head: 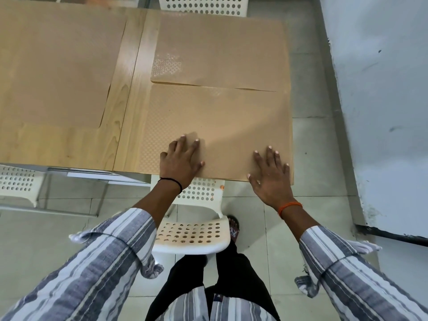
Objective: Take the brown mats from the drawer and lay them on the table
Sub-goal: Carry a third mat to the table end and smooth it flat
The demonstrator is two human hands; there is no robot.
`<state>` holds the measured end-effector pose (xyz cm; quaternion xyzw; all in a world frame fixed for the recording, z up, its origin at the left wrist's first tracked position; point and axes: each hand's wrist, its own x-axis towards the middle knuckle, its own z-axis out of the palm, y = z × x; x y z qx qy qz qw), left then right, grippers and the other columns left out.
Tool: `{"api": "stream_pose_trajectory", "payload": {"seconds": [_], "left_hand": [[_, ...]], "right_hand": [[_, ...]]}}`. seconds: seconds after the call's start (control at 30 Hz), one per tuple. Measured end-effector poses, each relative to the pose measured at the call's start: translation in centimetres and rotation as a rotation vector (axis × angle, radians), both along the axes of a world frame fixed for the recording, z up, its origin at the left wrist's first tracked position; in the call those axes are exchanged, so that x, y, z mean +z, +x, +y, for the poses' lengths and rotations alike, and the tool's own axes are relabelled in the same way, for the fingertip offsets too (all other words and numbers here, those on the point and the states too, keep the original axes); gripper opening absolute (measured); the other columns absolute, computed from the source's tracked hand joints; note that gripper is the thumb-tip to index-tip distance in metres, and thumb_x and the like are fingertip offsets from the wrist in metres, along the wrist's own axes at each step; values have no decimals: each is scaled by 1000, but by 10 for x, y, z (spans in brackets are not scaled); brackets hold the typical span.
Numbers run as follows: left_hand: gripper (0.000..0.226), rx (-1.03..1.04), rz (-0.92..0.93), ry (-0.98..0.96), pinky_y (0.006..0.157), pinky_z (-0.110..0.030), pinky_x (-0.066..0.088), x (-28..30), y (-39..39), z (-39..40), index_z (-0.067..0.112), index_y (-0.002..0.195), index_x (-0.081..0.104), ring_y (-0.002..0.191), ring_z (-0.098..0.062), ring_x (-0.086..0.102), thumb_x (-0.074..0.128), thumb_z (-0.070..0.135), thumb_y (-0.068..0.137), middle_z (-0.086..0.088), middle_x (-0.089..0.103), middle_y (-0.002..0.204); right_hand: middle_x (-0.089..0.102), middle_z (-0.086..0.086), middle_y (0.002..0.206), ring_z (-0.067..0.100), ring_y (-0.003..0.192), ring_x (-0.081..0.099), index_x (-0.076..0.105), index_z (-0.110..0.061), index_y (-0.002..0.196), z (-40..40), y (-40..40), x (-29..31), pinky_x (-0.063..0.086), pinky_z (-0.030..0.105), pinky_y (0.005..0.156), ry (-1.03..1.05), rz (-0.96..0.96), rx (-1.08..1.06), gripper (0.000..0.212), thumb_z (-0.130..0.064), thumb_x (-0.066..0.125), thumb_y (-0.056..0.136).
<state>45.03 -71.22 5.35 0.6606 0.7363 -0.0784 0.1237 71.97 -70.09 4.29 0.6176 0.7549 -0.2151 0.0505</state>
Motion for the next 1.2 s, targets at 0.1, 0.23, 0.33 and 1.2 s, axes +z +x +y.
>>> {"api": "stream_pose_trajectory", "payload": {"seconds": [0.1, 0.23, 0.33, 1.2], "left_hand": [[64, -23, -3, 35, 95, -48, 40, 5, -6, 8, 31, 148, 32, 128, -31, 38, 46, 57, 91, -8, 34, 146], [47, 15, -86, 139, 94, -44, 40, 0, -22, 71, 21, 130, 54, 119, -29, 44, 51, 48, 92, -9, 47, 129], [45, 9, -169, 226, 100, -44, 39, 8, -20, 85, 15, 129, 55, 130, -28, 37, 53, 42, 93, -8, 45, 138], [60, -40, -184, 277, 122, -43, 8, -55, -52, 151, 28, 156, 12, 151, -14, 4, 26, 38, 98, 7, 7, 164]], "right_hand": [[18, 15, 163, 37, 149, 18, 32, -22, 152, 2, -3, 3, 26, 63, 111, 72, -19, -27, 64, -49, 47, 95], [50, 17, 134, 38, 125, 47, 57, -12, 122, 58, -34, -2, 39, 63, 99, 190, -21, -106, 58, -55, 36, 89], [49, 14, 137, 35, 129, 43, 59, -11, 118, 63, -50, 12, 35, 62, 104, 228, 30, -134, 46, -47, 46, 94], [10, -6, 166, 19, 153, 10, 17, -35, 156, 174, -89, -50, 11, 44, 123, 307, 32, 82, 62, -57, 27, 99]]}}
